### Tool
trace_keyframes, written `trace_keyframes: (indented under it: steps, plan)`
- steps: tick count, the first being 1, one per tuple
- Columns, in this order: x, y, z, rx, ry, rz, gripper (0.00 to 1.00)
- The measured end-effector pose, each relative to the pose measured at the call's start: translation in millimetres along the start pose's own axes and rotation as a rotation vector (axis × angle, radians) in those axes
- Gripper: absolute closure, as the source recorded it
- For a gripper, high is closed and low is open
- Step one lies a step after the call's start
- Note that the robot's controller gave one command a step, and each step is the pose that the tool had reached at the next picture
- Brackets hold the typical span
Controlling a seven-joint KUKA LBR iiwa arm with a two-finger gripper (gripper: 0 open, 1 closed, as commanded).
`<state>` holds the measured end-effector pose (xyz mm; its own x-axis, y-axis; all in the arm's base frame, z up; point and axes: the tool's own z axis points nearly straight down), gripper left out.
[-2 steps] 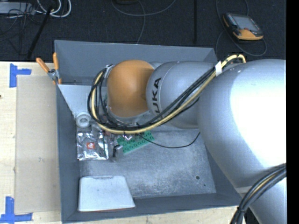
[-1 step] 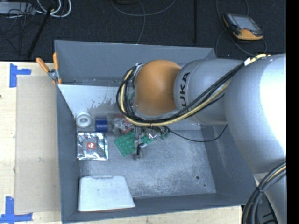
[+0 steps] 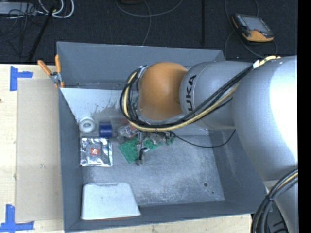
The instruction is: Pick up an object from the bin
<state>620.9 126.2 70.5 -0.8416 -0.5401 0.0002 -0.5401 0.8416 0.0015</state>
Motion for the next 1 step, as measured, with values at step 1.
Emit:
trace_keyframes:
  steps: [1]
  plan:
    - [12.1, 2.6, -131.8, 0.004, -0.010, 0.062, 1.00]
